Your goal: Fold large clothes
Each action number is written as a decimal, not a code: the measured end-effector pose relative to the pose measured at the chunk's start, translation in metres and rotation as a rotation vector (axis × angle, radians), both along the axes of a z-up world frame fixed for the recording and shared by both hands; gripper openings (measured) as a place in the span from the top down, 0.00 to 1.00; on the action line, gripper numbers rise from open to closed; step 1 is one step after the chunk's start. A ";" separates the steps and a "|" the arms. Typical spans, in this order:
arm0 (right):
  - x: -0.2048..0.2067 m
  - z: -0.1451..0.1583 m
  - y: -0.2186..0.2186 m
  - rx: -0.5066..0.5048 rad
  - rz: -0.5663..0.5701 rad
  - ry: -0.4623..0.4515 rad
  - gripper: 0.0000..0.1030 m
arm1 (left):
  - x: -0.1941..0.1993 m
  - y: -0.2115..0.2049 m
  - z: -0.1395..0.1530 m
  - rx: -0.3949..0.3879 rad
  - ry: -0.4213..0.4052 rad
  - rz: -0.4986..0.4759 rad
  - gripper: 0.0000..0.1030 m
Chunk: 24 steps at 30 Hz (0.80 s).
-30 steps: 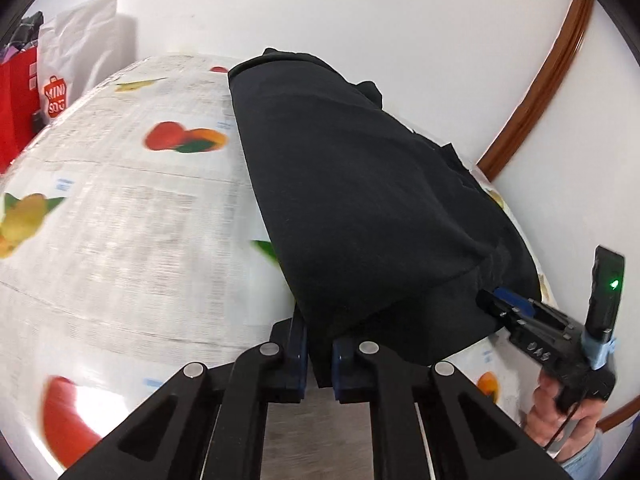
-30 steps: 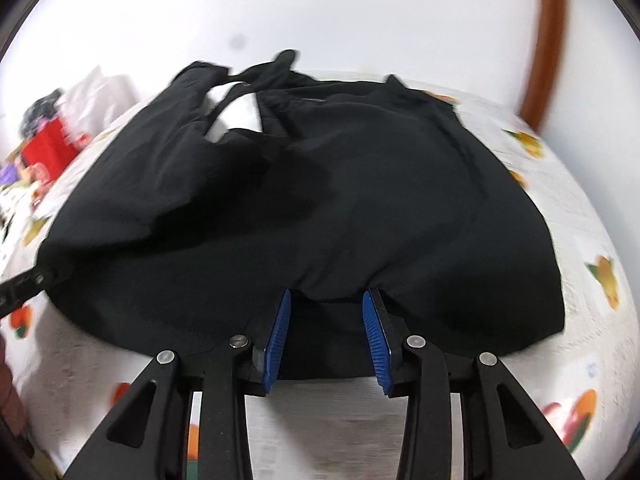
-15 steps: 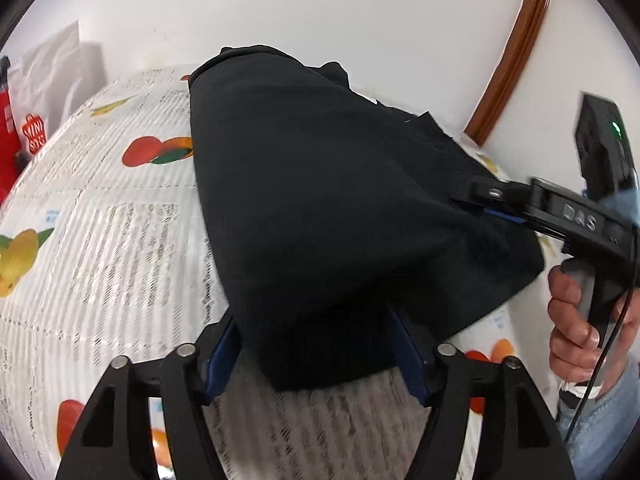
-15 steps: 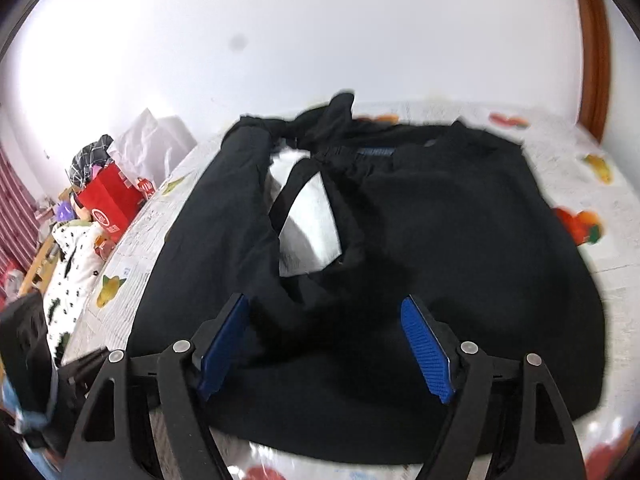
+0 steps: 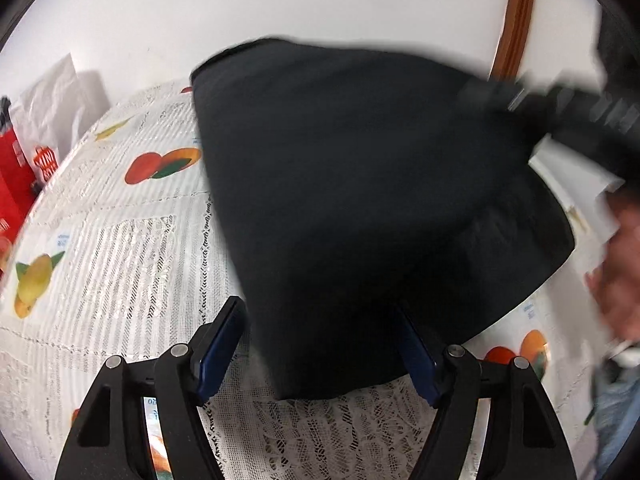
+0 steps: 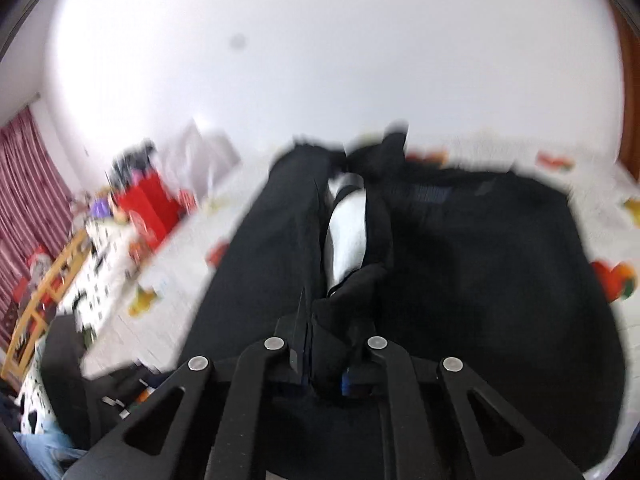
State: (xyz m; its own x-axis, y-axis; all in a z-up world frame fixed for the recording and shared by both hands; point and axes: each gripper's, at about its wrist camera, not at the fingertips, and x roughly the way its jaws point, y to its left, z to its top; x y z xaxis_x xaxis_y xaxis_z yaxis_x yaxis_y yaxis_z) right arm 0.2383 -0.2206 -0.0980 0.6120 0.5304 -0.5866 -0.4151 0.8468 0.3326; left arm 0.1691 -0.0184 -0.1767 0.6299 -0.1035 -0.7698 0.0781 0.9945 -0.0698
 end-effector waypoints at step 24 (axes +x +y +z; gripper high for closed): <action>-0.019 -0.062 -0.114 -0.028 -0.317 0.110 0.44 | 0.019 -0.039 0.001 -0.059 0.033 -0.109 0.26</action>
